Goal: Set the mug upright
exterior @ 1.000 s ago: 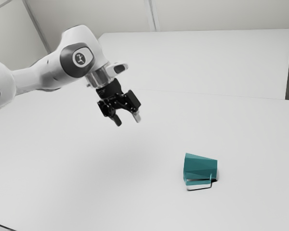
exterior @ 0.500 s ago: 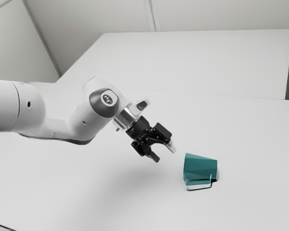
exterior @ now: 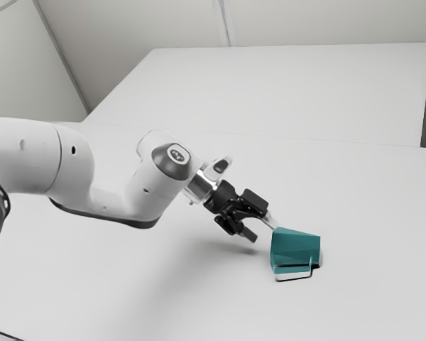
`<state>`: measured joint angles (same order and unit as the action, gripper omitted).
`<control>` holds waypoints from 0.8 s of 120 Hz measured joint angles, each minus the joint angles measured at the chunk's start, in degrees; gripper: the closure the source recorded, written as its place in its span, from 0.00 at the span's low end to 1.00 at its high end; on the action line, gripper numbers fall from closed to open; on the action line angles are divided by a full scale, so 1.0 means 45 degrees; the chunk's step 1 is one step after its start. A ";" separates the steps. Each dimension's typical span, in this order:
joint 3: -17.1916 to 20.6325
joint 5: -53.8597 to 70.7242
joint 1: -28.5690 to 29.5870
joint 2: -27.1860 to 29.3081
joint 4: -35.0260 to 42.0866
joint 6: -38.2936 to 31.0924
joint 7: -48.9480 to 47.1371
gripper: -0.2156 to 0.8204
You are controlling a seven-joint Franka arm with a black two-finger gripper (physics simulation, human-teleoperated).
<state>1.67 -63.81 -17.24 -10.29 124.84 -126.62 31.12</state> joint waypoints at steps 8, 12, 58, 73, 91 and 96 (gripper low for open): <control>0.0000 -0.0231 -0.0076 0.0151 0.0186 -0.0016 0.0277 0.21; 0.0001 -0.0355 -0.0131 0.0194 0.0261 -0.0024 0.0405 0.21; 0.0020 -0.1748 -0.0404 -0.0355 0.0245 -0.0144 0.1866 0.21; 0.0020 -0.2230 -0.0492 -0.0483 0.0198 -0.0171 0.2300 0.21; 0.0037 -0.2628 -0.0579 -0.0506 0.0156 -0.0187 0.2728 0.21; 0.0059 -0.2740 -0.0593 -0.0515 0.0157 -0.0190 0.2829 0.21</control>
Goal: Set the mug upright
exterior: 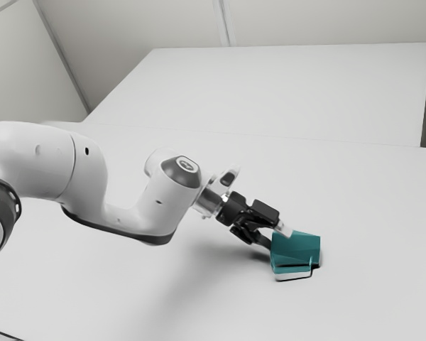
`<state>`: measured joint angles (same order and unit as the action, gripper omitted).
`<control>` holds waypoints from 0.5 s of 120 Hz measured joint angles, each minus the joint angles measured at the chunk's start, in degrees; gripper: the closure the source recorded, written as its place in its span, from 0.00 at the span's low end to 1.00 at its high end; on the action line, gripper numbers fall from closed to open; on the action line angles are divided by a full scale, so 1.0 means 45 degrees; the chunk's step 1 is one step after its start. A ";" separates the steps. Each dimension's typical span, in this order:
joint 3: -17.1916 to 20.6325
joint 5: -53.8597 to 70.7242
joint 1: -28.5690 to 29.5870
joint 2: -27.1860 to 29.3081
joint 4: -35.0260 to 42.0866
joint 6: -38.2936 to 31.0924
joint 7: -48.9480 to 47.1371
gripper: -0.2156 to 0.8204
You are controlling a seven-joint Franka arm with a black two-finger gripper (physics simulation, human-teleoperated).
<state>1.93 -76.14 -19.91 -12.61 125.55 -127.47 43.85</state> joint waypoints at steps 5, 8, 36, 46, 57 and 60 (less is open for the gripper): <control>0.0021 -0.0104 -0.0006 -0.0032 -0.0002 -0.0002 0.0095 0.21; 0.0027 -0.0173 -0.0013 -0.0053 -0.0003 -0.0003 0.0149 0.21; 0.0039 -0.0753 -0.0122 -0.0189 -0.0003 -0.0009 0.0567 0.25; 0.0039 -0.0969 -0.0136 -0.0250 0.0007 -0.0040 0.0706 0.27; 0.0039 -0.1149 -0.0144 -0.0320 0.0009 -0.0072 0.0867 0.31; 0.0039 -0.1192 -0.0144 -0.0347 0.0007 -0.0079 0.0911 0.32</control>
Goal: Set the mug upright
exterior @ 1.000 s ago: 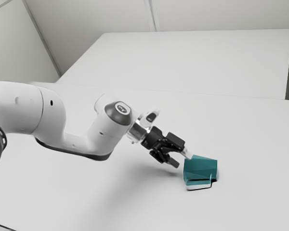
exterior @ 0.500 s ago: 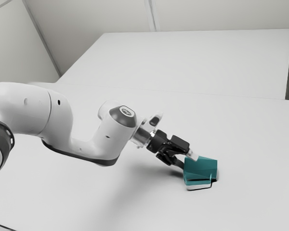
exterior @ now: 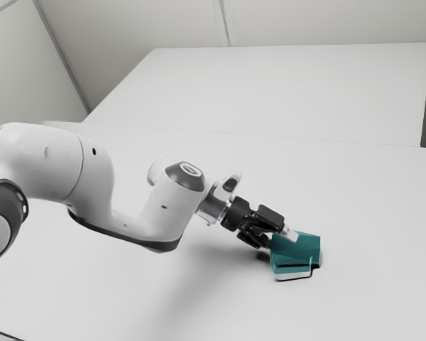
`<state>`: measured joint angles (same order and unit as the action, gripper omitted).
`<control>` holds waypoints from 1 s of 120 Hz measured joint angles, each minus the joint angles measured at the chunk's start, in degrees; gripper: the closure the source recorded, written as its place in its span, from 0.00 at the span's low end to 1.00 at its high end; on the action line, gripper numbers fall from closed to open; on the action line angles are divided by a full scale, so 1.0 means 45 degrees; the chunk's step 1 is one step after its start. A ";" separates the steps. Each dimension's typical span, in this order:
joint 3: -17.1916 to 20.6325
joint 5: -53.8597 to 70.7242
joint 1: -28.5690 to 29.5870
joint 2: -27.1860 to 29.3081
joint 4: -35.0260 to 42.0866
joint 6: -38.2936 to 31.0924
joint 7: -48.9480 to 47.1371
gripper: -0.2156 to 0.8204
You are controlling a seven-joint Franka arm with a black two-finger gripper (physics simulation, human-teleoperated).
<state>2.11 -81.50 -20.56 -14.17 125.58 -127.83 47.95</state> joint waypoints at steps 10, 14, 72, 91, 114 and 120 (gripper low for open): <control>0.0000 -0.0085 -0.0001 -0.0037 -0.0002 -0.0017 0.0137 0.36; 0.0000 -0.0108 -0.0001 -0.0046 -0.0001 -0.0022 0.0187 0.38; 0.0000 -0.0582 -0.0079 -0.0231 -0.0010 -0.0054 0.0878 0.65; 0.0000 -0.0678 -0.0086 -0.0241 -0.0011 -0.0084 0.1052 0.73; 0.0002 -0.0778 -0.0096 -0.0242 -0.0011 -0.0099 0.1228 0.85; 0.0001 -0.0832 -0.0093 -0.0241 -0.0011 -0.0106 0.1278 0.88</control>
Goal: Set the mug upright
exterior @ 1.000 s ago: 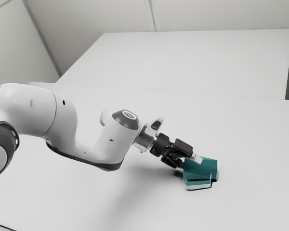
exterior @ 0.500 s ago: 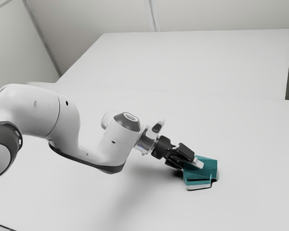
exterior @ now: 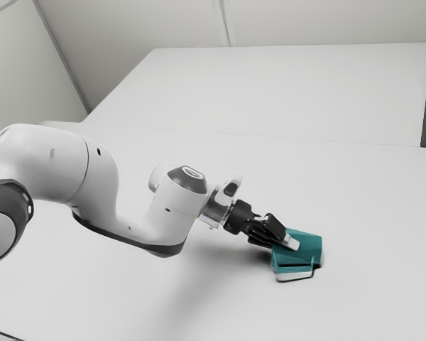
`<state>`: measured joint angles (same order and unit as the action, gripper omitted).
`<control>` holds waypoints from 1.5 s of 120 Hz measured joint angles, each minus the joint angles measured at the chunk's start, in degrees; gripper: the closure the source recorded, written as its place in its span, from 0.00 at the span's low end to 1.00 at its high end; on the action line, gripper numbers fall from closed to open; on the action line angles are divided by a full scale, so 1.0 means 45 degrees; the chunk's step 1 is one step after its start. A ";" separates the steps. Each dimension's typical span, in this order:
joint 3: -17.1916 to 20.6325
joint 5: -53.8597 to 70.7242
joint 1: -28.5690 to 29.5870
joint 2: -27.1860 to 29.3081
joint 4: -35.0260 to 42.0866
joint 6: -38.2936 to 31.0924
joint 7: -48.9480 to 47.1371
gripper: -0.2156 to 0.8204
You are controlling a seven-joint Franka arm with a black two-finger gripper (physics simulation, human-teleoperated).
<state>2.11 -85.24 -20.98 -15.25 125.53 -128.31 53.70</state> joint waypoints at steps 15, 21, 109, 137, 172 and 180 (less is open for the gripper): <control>0.0011 -0.0031 -0.0003 0.0011 0.0000 -0.0034 0.0086 0.92; 0.0019 -0.0030 -0.0007 0.0043 -0.0013 -0.0047 0.0116 0.93; 0.0195 1.1890 0.1370 0.5687 0.0500 0.0241 -0.3345 0.96; 0.0178 1.6142 0.1832 0.5996 0.0436 0.1650 -0.5639 0.97; 0.0185 1.9143 0.1852 0.5250 0.0356 0.2541 -0.7697 0.97; 0.0191 1.9595 0.1846 0.4981 0.0367 0.2504 -0.8048 0.97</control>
<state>2.97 2.94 -12.67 7.16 127.18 -117.04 17.49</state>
